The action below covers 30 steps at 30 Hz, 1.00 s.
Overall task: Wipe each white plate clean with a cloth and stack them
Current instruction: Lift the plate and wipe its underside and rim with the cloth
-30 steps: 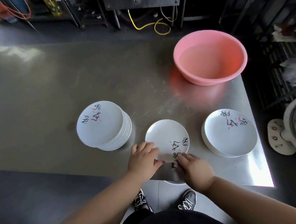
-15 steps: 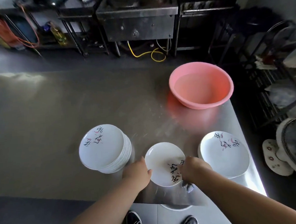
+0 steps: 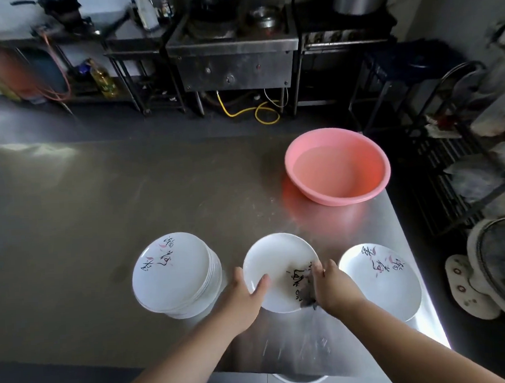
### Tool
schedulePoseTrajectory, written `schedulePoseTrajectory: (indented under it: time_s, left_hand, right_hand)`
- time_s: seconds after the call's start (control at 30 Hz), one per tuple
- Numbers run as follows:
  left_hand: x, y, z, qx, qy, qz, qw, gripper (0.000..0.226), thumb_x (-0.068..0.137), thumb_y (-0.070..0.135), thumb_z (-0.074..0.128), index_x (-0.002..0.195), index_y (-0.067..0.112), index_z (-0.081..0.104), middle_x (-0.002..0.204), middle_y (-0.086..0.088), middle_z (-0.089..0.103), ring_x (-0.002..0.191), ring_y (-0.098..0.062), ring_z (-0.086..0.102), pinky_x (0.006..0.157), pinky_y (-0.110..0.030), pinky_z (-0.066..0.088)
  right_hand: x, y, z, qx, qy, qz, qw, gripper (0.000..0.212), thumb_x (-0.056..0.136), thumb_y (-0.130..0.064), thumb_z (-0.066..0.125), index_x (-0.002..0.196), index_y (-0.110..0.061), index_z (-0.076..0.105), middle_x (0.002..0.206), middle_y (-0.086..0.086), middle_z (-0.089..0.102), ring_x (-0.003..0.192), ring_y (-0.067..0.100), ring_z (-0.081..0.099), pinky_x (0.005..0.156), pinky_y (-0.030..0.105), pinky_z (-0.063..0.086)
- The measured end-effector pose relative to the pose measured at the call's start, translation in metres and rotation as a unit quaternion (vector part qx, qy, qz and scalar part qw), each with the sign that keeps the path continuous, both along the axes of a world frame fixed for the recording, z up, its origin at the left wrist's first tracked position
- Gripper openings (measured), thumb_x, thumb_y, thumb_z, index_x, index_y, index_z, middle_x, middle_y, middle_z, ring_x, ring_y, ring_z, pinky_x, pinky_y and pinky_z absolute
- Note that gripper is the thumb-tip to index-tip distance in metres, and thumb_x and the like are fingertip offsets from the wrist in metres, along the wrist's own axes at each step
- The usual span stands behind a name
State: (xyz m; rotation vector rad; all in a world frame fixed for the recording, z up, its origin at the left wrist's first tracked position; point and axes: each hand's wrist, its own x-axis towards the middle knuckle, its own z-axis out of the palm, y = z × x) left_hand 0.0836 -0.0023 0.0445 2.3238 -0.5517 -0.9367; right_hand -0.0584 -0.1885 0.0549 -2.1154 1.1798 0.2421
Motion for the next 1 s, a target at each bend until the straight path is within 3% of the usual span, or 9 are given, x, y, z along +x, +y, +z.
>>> schedulePoseTrajectory:
  time_s: [0.1,0.17,0.23,0.33,0.43,0.6,0.73,0.87,1.0]
  left_hand:
    - [-0.003,-0.004,0.025,-0.165,0.066,0.083,0.981,0.066,0.077,0.088,0.025,0.108,0.033,0.040,0.109,0.002,0.067,0.106,-0.015,0.070,0.099,-0.048,0.055]
    - [-0.003,-0.007,0.045,-0.247,0.086,0.105,0.959,0.065,0.078,0.086,0.029,0.112,0.032,0.043,0.115,0.010,0.060,0.114,-0.006,0.064,0.108,-0.035,0.049]
    - [-0.003,-0.008,0.066,-0.266,0.083,0.088,0.956,0.060,0.082,0.080,0.045,0.116,0.032,0.043,0.115,0.011,0.056,0.112,-0.008,0.058,0.097,-0.015,0.042]
    - [0.000,-0.012,0.089,-0.305,0.103,0.074,0.944,0.056,0.088,0.051,0.065,0.135,0.038,0.037,0.137,0.015,0.058,0.125,-0.007,0.058,0.097,-0.020,0.041]
    - [0.004,-0.018,0.113,-0.363,0.155,0.084,0.915,0.063,0.092,0.029,0.074,0.144,0.039,0.040,0.137,0.020,0.065,0.127,-0.005,0.062,0.107,-0.035,0.045]
    - [0.014,-0.025,0.148,-0.426,0.213,0.082,0.876,0.063,0.085,0.012,0.073,0.143,0.027,0.054,0.136,-0.002,0.070,0.128,-0.029,0.065,0.106,-0.056,0.051]
    - [0.019,-0.026,0.171,-0.450,0.231,0.062,0.861,0.063,0.086,0.011,0.071,0.143,0.035,0.054,0.138,0.000,0.069,0.127,-0.026,0.066,0.099,-0.050,0.057]
    - [0.015,-0.028,0.186,-0.470,0.248,0.035,0.846,0.061,0.089,0.011,0.069,0.143,0.035,0.055,0.141,-0.003,0.067,0.129,-0.029,0.064,0.100,-0.048,0.058]
    - [0.006,-0.031,0.194,-0.496,0.265,0.010,0.826,0.061,0.092,0.008,0.067,0.148,0.029,0.053,0.146,-0.008,0.064,0.135,-0.031,0.061,0.100,-0.042,0.057]
  right_hand:
    - [-0.008,0.002,0.037,0.058,-0.230,-0.110,0.965,0.050,0.107,-0.061,0.022,0.096,-0.021,0.050,0.081,-0.003,0.070,0.067,0.009,0.061,0.071,0.035,0.048]
    - [-0.011,0.001,0.058,0.120,-0.321,-0.141,0.929,0.058,0.098,-0.074,0.023,0.095,-0.024,0.052,0.072,-0.007,0.069,0.059,0.010,0.056,0.063,0.030,0.047]
    - [-0.013,-0.002,0.070,0.133,-0.366,-0.136,0.911,0.046,0.092,-0.075,0.040,0.095,-0.031,0.054,0.074,-0.012,0.062,0.063,0.011,0.054,0.063,0.033,0.047]
    - [-0.016,-0.006,0.082,0.061,-0.395,-0.087,0.912,0.034,0.089,-0.064,0.057,0.112,-0.039,0.054,0.085,-0.011,0.062,0.077,0.009,0.058,0.074,0.035,0.049]
    - [-0.019,-0.008,0.097,0.019,-0.395,-0.046,0.917,0.039,0.096,-0.065,0.055,0.128,-0.043,0.049,0.106,-0.014,0.073,0.096,0.006,0.069,0.079,0.035,0.054]
    - [-0.014,-0.019,0.132,-0.205,-0.271,0.032,0.940,0.039,0.099,-0.063,0.052,0.130,-0.040,0.051,0.083,-0.015,0.065,0.073,0.010,0.063,0.065,0.040,0.056]
    - [-0.004,-0.023,0.165,-0.291,-0.333,-0.040,0.896,0.035,0.100,-0.033,0.065,0.135,-0.026,0.060,0.121,-0.013,0.062,0.105,0.014,0.064,0.086,0.036,0.055]
    - [0.010,-0.012,0.194,-0.331,-0.469,0.041,0.817,0.040,0.103,-0.012,0.057,0.141,-0.023,0.055,0.136,-0.033,0.044,0.127,-0.014,0.044,0.104,0.007,0.035]
    - [0.025,0.007,0.203,-0.321,-0.440,0.196,0.815,0.052,0.107,-0.016,0.055,0.157,-0.006,0.045,0.168,0.002,0.034,0.155,0.017,0.033,0.125,0.038,0.032]
